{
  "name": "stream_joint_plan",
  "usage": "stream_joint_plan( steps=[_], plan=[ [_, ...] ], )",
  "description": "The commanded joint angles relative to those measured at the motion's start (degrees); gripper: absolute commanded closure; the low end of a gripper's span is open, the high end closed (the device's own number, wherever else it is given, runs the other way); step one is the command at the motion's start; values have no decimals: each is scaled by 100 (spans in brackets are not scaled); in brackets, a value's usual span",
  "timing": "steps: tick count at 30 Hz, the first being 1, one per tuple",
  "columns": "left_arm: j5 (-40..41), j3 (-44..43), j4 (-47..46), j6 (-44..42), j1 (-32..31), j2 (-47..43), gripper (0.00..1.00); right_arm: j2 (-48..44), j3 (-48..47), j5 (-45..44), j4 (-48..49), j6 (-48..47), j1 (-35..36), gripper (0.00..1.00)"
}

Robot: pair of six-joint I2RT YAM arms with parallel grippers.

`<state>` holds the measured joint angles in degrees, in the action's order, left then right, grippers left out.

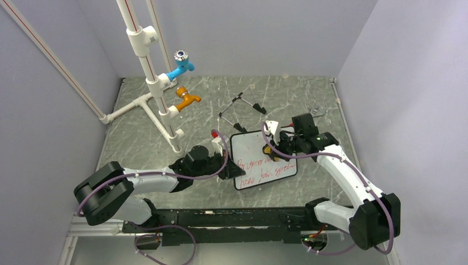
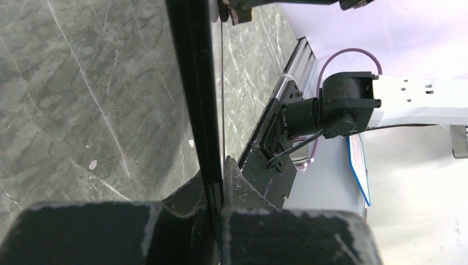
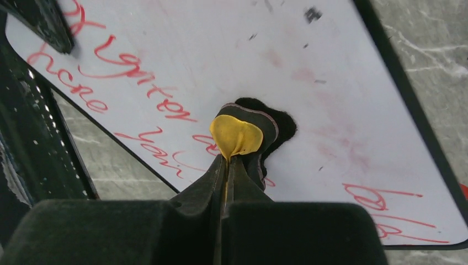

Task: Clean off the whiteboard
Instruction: Erase the whiteboard at the center of the board.

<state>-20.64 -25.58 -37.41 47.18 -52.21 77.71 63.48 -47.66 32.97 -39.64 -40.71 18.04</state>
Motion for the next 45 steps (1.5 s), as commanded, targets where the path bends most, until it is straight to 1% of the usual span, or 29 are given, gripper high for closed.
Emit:
stream_joint_plan(
  steps=[1,6,9,11,16,19,22,25,29,35,38,41,42,45],
  plan=[
    [-678,-36,-813,-273,-105,-168,100,261,-662,100,530,448,41,100],
    [-677,-55,-845,-262,-107,-149,100,486,-821,-297,670,609,-480,100],
    [-695,-36,-866,-257,-102,-153,100,360,-525,-360,574,386,-803,100],
    [-695,-31,-830,-276,-99,-189,100,225,-275,-311,408,114,-846,100],
    [-708,-78,-686,-362,-97,-239,100,-64,121,369,-110,-337,-757,100],
    [-724,-87,-705,-359,-92,-206,100,-147,115,509,-170,-284,-235,100],
    [-723,-75,-758,-326,-89,-185,100,-69,-113,578,-20,-71,242,100],
    [-685,-46,-745,-322,-88,-208,100,169,-545,517,110,159,211,100],
    [-651,-47,-701,-332,-88,-256,100,348,-849,229,375,435,-146,100],
    [-671,-27,-748,-338,-93,-245,100,401,-559,-7,285,158,-785,100],
    [-678,-26,-711,-365,-75,-276,100,218,-196,46,171,-80,-794,100],
    [-703,-26,-706,-367,-57,-279,100,53,37,492,-17,-282,-701,100],
    [-712,-26,-713,-367,-53,-275,100,0,71,586,-54,-316,-578,100],
    [-723,-18,-757,-344,-46,-245,100,-47,-6,513,6,-200,0,100]
  ],
)
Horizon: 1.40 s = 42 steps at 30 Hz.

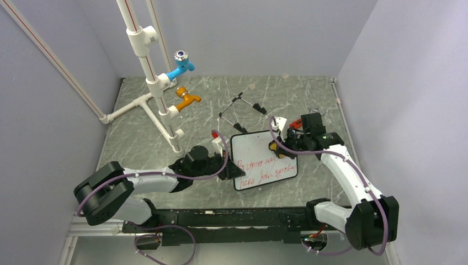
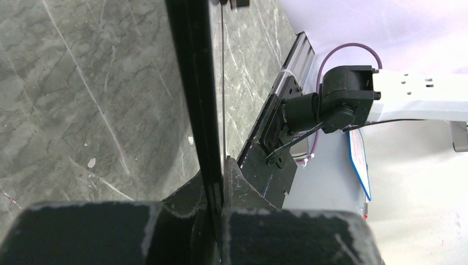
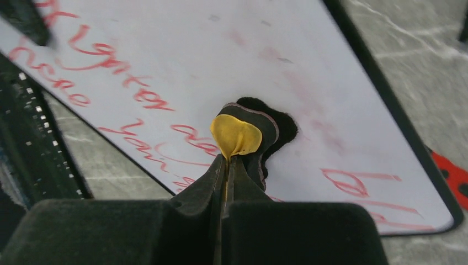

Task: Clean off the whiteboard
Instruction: Erase the whiteboard at the center of the board.

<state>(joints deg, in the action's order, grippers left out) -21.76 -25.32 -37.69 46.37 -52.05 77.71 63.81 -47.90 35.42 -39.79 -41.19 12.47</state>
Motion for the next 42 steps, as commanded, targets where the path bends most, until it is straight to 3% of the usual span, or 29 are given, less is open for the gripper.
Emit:
stream_joint_plan(
  steps=[1,8,15,20,25,30,37,42],
  plan=[
    [-615,-45,-751,-254,-62,-232,100,-43,-74,283,50,-94,674,100],
    [-566,18,-786,-216,-60,-276,100,348,-742,39,436,437,344,100],
    [-563,27,-755,-240,-66,-334,100,159,-219,-605,505,269,-204,100],
    [-575,1,-670,-286,-61,-369,100,-123,84,63,107,-113,-29,100],
    [-581,-13,-698,-260,-56,-334,100,36,-540,471,-72,72,302,100],
    [-528,40,-670,-251,-51,-424,100,428,-1173,-265,360,661,-6,100],
    [-504,55,-610,-294,-51,-498,100,444,-518,-1099,486,445,-123,100],
    [-570,12,-628,-297,-33,-429,100,12,-102,-353,-49,-173,-32,100]
  ],
)
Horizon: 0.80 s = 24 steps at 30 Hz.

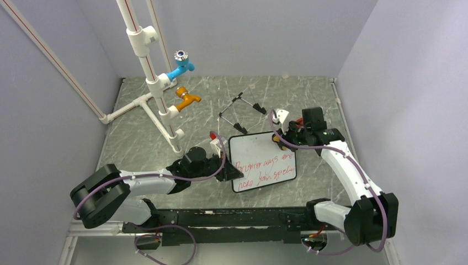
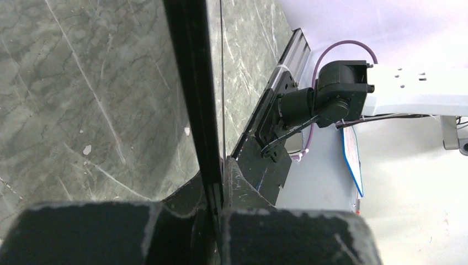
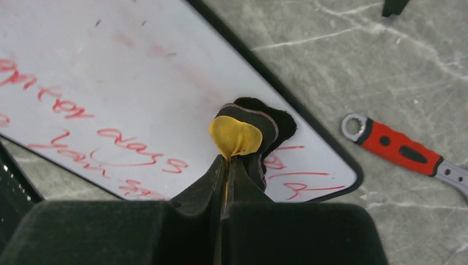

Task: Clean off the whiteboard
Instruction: Erase the whiteboard at the center of the board.

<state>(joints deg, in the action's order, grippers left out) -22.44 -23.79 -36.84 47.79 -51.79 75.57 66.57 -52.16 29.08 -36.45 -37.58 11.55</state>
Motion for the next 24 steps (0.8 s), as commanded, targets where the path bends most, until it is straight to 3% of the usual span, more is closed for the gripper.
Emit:
stream_joint_plan(
  steps=[1,5,9,13,18,24],
  plan=[
    [-515,-143,-746,-433,-52,-178,100,-334,344,456,-489,-595,176,100],
    [-575,-186,-829,-383,-47,-76,100,-306,191,693,-416,-436,839,100],
    [-540,-140,-840,-349,-44,-122,100,38,-313,728,-94,32,882,100],
    [-473,-114,-749,-382,-42,-253,100,165,-504,-133,538,643,557,100],
    [-496,-99,-804,-367,-43,-233,100,56,-131,-487,549,352,102,100],
    [-622,-227,-791,-362,-44,-89,100,-21,-159,376,293,76,479,100]
  ],
)
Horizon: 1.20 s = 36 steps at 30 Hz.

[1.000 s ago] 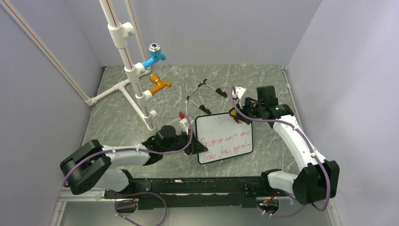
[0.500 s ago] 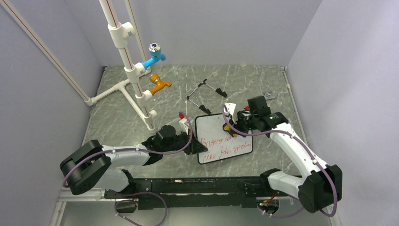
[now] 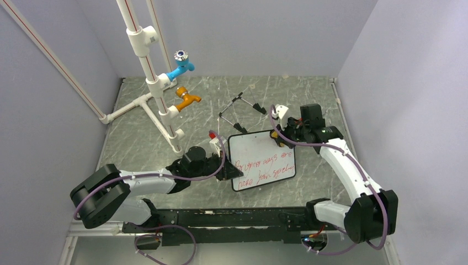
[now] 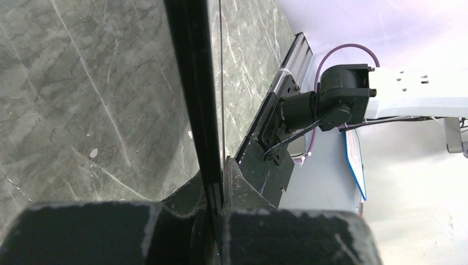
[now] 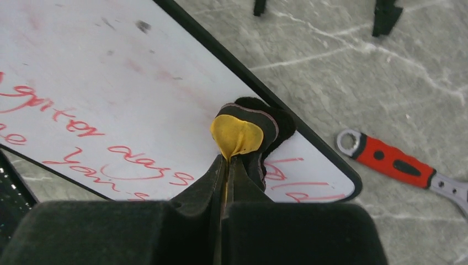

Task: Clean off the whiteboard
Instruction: Erase the whiteboard at the center of the board.

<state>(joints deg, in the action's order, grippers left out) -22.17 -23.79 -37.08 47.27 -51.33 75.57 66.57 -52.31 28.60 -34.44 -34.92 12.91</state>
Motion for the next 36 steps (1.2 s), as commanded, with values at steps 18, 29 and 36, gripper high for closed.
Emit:
stream_joint_plan(
  steps=[18,29,36],
  plan=[
    [-558,-381,-986,-121,-88,183,100,1005,-1673,479,-584,26,2602,100],
    [-535,-324,-956,-101,-95,107,100,-62,67,-396,-172,-42,2004,100],
    [-569,-302,-864,-164,-88,13,100,-280,457,-793,368,81,292,100]
  ],
)
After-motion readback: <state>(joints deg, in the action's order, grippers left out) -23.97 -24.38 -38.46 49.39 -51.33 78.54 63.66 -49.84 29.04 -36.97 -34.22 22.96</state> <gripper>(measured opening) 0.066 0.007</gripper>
